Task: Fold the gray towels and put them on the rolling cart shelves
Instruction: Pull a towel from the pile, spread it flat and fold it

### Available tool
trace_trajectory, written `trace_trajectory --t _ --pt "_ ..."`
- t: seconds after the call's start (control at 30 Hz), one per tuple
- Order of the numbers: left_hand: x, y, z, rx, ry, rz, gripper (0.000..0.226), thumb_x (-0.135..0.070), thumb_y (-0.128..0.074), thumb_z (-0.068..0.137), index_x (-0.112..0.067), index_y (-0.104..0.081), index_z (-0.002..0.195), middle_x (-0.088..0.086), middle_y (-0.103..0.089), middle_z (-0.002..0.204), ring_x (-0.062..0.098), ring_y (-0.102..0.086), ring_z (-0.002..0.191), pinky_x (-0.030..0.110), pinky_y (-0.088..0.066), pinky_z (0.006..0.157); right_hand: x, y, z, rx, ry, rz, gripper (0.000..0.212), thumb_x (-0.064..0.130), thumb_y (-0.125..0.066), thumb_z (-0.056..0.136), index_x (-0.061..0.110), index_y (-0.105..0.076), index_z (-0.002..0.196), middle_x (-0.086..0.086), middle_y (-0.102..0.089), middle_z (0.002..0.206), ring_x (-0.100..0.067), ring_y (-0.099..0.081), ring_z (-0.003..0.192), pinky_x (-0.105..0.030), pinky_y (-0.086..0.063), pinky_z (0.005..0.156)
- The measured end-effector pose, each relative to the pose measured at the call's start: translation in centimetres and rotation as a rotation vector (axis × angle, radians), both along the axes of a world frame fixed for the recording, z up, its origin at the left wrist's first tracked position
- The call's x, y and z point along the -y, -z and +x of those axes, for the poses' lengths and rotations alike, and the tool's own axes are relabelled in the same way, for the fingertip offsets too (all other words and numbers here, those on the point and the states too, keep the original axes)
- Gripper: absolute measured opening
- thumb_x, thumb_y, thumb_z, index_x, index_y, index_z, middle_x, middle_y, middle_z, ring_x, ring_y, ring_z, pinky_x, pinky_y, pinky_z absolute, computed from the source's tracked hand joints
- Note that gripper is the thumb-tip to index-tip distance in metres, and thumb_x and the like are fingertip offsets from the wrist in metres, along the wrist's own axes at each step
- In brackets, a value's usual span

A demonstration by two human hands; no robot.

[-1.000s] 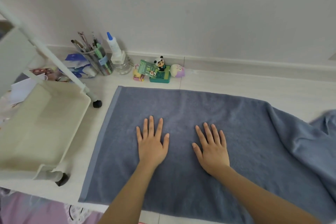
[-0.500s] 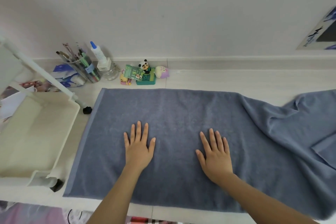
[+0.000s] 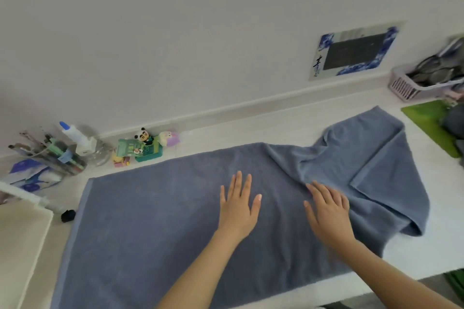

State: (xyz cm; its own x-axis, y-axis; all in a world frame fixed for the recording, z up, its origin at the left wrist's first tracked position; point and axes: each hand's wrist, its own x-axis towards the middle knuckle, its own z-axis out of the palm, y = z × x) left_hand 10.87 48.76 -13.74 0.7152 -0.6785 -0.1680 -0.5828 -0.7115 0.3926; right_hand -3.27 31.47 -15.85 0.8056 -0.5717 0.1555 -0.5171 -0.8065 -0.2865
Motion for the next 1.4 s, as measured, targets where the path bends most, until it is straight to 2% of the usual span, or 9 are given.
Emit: trace_trajectory --t 0.3,0.43,0.63,0.77,0.83,1.0,1.07,1.2,1.4 --pt "14.0 -1.5 -4.8 -0.067 0.251 -0.153 0.104 -0.079 0.015 0.072 -0.019 -0.016 0.151 -0.002 -0.01 0.159 0.008 -0.004 0.146 0.03 -0.004 0.117 10.2 -0.3 -7.3 -0.017 0.292 0.165 0.045 0.041 -0.043 0.096 0.017 -0.052 0.132 -0.007 -0.048 0.141 -0.03 -0.044 0.128 -0.042 -0.031 0.106" --pt "19.6 -1.8 -6.2 -0.231 0.221 -0.208 0.061 -0.049 -0.029 0.098 -0.015 -0.027 0.149 -0.002 -0.024 0.156 0.01 -0.019 0.143 0.026 -0.012 0.115 14.6 0.1 -7.9 -0.002 0.296 0.352 0.046 0.037 -0.048 0.096 0.016 -0.047 0.136 -0.005 -0.045 0.144 -0.025 -0.041 0.132 -0.036 -0.031 0.108" --pt "29.1 -1.3 -7.4 -0.456 0.071 -0.168 0.04 -0.035 -0.047 0.097 -0.013 -0.053 0.131 0.003 -0.056 0.133 0.016 -0.051 0.121 0.015 -0.033 0.094 21.6 0.5 -7.2 0.06 0.37 0.376 0.04 0.035 -0.049 0.095 0.018 -0.053 0.131 -0.002 -0.054 0.135 -0.025 -0.046 0.124 -0.035 -0.034 0.104" --pt "32.7 0.6 -9.0 -0.56 -0.098 -0.082 0.053 -0.042 -0.066 0.085 -0.013 -0.052 0.127 0.003 -0.054 0.124 0.019 -0.055 0.111 0.027 -0.043 0.094 26.1 0.7 -6.8 0.196 0.36 0.537 0.036 0.027 -0.049 0.097 0.014 -0.054 0.13 -0.005 -0.055 0.132 -0.023 -0.048 0.121 -0.028 -0.035 0.101" --pt "33.7 1.5 -9.4 -0.52 -0.122 -0.005 0.04 -0.046 -0.068 0.081 -0.021 -0.056 0.109 -0.002 -0.059 0.105 0.019 -0.058 0.101 0.033 -0.045 0.092 28.9 0.4 -6.2 0.215 0.375 0.602 0.035 0.027 -0.047 0.097 0.016 -0.053 0.13 -0.006 -0.052 0.131 -0.021 -0.052 0.114 -0.023 -0.035 0.094" --pt "34.4 1.7 -9.7 -0.631 -0.124 -0.125 0.035 -0.036 -0.07 0.082 -0.016 -0.046 0.067 -0.007 -0.041 0.059 0.006 -0.038 0.053 0.019 -0.03 0.052 35.6 0.2 -2.6 0.132 0.498 0.717 0.057 0.047 -0.047 0.094 0.01 -0.043 0.137 -0.013 -0.048 0.136 -0.03 -0.049 0.12 -0.036 -0.039 0.097" --pt "34.2 1.3 -9.7 -0.646 -0.143 -0.193 0.038 -0.034 -0.072 0.081 -0.016 -0.044 0.064 -0.008 -0.038 0.056 0.002 -0.034 0.049 0.015 -0.028 0.047 37.6 0.1 -0.7 0.049 0.525 0.787 0.068 0.054 -0.049 0.09 0.006 -0.042 0.136 -0.013 -0.051 0.135 -0.032 -0.048 0.123 -0.037 -0.041 0.094" --pt "33.5 0.2 -9.3 -0.707 -0.208 -0.264 0.039 -0.031 -0.072 0.081 -0.016 -0.042 0.063 -0.009 -0.036 0.055 0.0 -0.033 0.047 0.013 -0.028 0.047 39.6 -0.2 2.1 -0.071 0.516 0.813 0.044 0.04 -0.057 0.09 0.002 -0.058 0.113 -0.016 -0.062 0.113 -0.034 -0.056 0.104 -0.031 -0.04 0.073" --pt "31.7 -2.9 -9.3 -0.884 -0.294 -0.368 0.026 -0.035 -0.066 0.086 -0.015 -0.057 0.071 -0.004 -0.058 0.067 0.007 -0.053 0.064 0.013 -0.039 0.056 40.2 -1.6 2.3 0.32 0.645 1.27 0.031 0.032 -0.061 0.09 0.003 -0.06 0.103 -0.017 -0.063 0.111 -0.035 -0.059 0.102 -0.047 -0.052 0.09"
